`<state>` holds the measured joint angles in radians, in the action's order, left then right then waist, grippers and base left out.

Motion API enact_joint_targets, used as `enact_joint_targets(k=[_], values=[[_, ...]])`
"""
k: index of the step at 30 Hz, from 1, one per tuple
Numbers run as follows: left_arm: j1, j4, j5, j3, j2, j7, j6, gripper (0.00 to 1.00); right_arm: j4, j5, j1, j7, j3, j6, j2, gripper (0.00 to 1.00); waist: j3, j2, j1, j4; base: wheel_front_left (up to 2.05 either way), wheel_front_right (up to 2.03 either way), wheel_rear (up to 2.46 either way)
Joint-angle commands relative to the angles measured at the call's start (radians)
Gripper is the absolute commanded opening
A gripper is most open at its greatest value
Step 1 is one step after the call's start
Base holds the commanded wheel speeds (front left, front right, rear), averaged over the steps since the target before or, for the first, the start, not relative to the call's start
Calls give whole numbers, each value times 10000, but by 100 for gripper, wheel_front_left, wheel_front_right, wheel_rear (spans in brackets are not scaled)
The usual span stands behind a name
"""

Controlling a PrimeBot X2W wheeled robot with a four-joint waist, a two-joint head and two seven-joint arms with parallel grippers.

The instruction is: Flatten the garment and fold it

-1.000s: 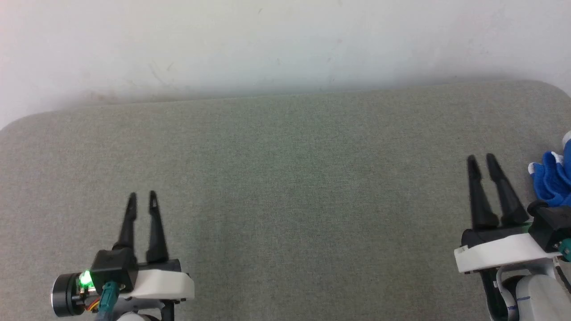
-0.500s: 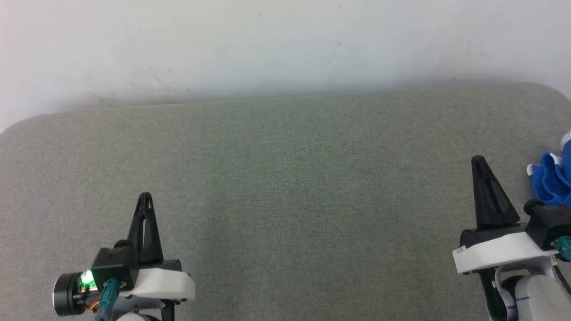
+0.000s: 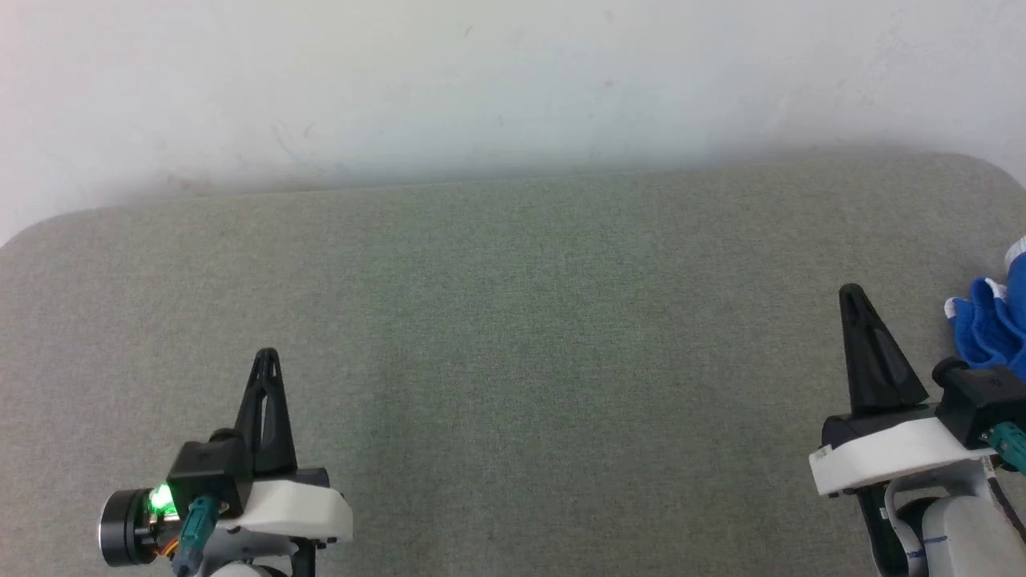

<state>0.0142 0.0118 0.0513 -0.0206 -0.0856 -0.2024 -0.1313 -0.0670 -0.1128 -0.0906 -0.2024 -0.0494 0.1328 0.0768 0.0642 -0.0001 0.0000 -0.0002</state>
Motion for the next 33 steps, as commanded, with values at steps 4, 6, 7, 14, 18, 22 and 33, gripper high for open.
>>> enact_joint_targets(k=[4,6,7,14,18,22,33], values=[[-35,-27,-124,39,70,116,127,0,93,148,185,114,65,-5,-50,0,-29,1,0,0,0,0,0],[-38,-29,-133,43,76,157,152,0,105,169,201,155,74,-6,-55,0,-43,1,0,0,0,0,0],[-39,-30,-137,45,79,177,165,0,111,179,209,176,79,-6,-57,0,-49,1,0,0,0,0,0],[-47,-37,-166,57,100,320,254,0,155,253,263,319,111,-7,-73,0,-95,1,0,0,0,0,0],[-51,-41,-183,64,112,402,305,0,179,295,294,401,130,-8,-82,0,-121,1,0,0,0,0,0],[-56,-45,-199,72,124,483,355,0,204,336,324,482,148,-8,-92,0,-148,1,0,0,0,0,0],[-69,-55,-245,91,158,708,495,0,272,452,409,707,198,-10,-117,0,-220,1,0,1,0,0,0]])
